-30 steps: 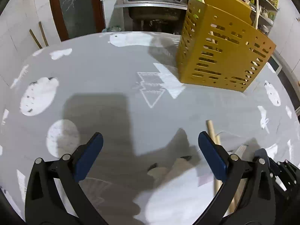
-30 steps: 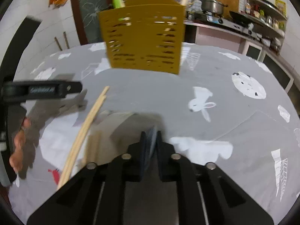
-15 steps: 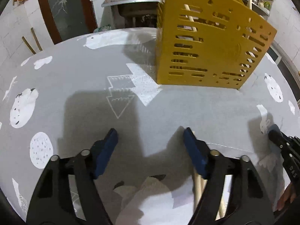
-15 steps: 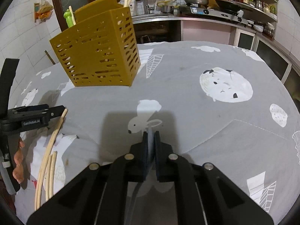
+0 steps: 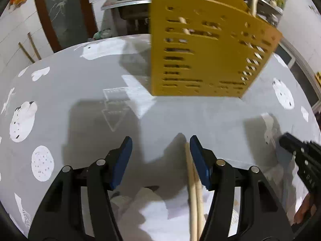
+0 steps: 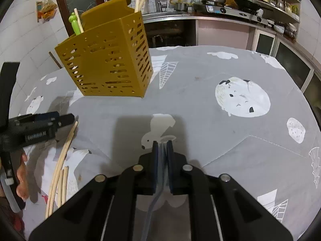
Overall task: Organize utensils
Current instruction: 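Close the left tool on a wooden chopstick while the right tool holds the spoon, then lift the spoon and chopstick and carry them over the yellow holder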
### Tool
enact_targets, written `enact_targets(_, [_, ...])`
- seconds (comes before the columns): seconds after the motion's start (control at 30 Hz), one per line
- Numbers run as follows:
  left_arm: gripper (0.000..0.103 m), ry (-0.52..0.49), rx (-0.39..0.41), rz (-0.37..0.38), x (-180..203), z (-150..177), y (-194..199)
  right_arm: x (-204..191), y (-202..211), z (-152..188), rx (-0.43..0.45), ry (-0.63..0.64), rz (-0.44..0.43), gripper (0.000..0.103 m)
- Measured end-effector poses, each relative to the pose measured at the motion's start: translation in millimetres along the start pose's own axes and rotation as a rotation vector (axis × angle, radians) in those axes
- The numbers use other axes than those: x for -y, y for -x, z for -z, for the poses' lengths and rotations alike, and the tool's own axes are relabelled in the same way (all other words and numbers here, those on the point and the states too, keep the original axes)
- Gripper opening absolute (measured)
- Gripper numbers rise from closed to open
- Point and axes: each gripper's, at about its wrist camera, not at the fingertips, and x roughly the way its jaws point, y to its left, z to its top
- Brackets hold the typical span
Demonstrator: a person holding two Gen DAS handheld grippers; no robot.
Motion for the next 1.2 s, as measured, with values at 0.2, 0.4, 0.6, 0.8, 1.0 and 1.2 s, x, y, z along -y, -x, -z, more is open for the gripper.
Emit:
enact_targets(0.2, [0.054, -0.004, -0.030, -0.008, 1.6, 3.5, -9.5, 6.7, -4.6, 0.3, -0.010, -0.039, -0.008, 0.010])
enact_targets(0.4, [0.018, -0.016, -0.052, 0.008, 1.7, -3.8, -11.7, 5.4, -7.9, -0.9, -0.025, -0.036, 0.006, 0.010])
enact_targets(0.6, [0.006, -0.040, -0.056, 0.003, 10.1, -4.1, -11.6, -1.3, -4.7, -2.3, -0.014, -0.020, 0.044, 0.006])
enact_targets(0.8, [0.005, -0.034, -0.016, 0.005, 5.4, -4.5, -7.1, -4.8, 9.4, -6.8, 0.048, -0.005, 0.057, 0.006])
enact_targets(1.0, [0.005, -0.006, 0.120, 0.014, -1.8, -15.1, 26.0, -14.0, 25.6, -15.8, 0.137, 0.029, 0.079, 0.006])
enact_targets(1.2, [0.004, -0.003, 0.342, 0.044, -5.2, -29.0, 84.4, -25.2, 64.9, -36.8, 0.331, 0.041, 0.119, 0.006])
